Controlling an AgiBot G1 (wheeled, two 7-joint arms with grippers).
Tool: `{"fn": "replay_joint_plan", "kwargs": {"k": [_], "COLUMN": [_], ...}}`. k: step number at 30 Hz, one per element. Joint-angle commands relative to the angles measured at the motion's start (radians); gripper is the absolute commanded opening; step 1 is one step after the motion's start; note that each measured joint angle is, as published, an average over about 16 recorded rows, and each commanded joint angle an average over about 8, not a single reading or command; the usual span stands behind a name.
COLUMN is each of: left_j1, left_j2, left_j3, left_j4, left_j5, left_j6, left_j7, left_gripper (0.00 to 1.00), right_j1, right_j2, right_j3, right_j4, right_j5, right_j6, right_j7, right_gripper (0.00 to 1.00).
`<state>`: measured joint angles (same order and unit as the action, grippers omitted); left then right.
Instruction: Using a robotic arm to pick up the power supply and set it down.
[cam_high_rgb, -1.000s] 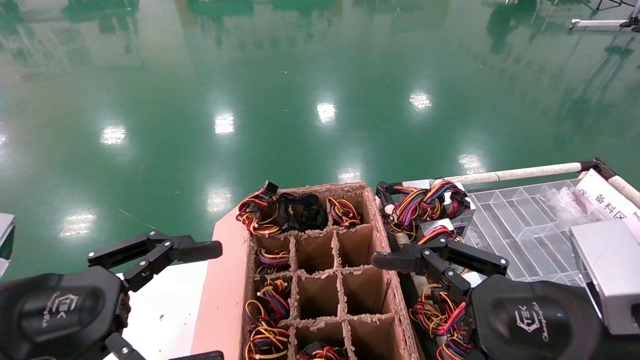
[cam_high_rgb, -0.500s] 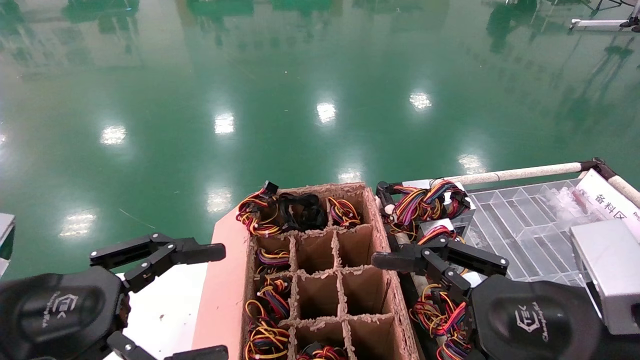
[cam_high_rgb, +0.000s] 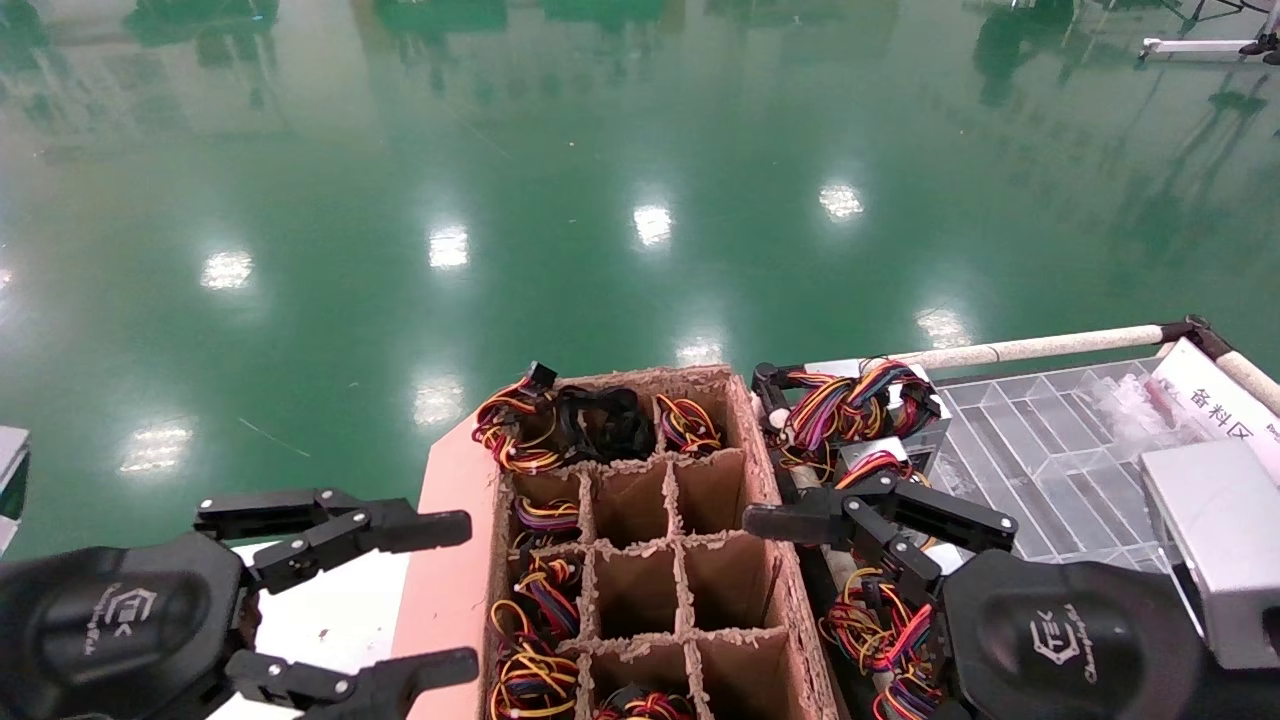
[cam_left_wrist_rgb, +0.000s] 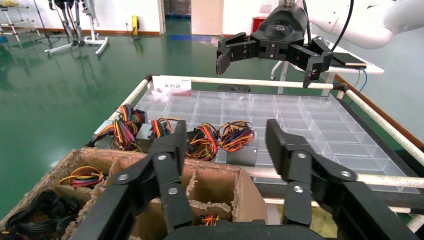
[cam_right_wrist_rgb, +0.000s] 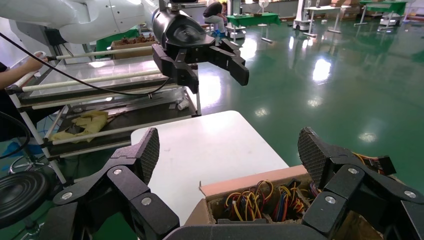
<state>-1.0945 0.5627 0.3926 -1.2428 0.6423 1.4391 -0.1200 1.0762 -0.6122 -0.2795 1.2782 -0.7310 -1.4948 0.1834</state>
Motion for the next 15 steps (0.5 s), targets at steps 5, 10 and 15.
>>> {"fn": "replay_joint_plan", "kwargs": {"k": [5, 10, 15], "left_j1": [0.000, 0.000, 0.000], "left_j2": [0.000, 0.000, 0.000], "left_j3": [0.000, 0.000, 0.000], "left_j4": [0.000, 0.000, 0.000], "left_j5": [0.000, 0.000, 0.000], "left_j6": [0.000, 0.000, 0.000], "left_j7": [0.000, 0.000, 0.000], "left_gripper": [0.00, 0.00, 0.00], "right_j1": [0.000, 0.003, 0.047], "right_j2": [0.000, 0.001, -0.020], "right_j3": [0.000, -0.003, -0.035], "right_j4": [0.001, -0.002, -0.040], "right_j5": [0.000, -0.010, -0.077], "right_j6": [0.000, 0.004, 0.017], "right_j7": [0.001, 0.002, 0.015], "right_gripper": [1.00, 1.00, 1.00]}}
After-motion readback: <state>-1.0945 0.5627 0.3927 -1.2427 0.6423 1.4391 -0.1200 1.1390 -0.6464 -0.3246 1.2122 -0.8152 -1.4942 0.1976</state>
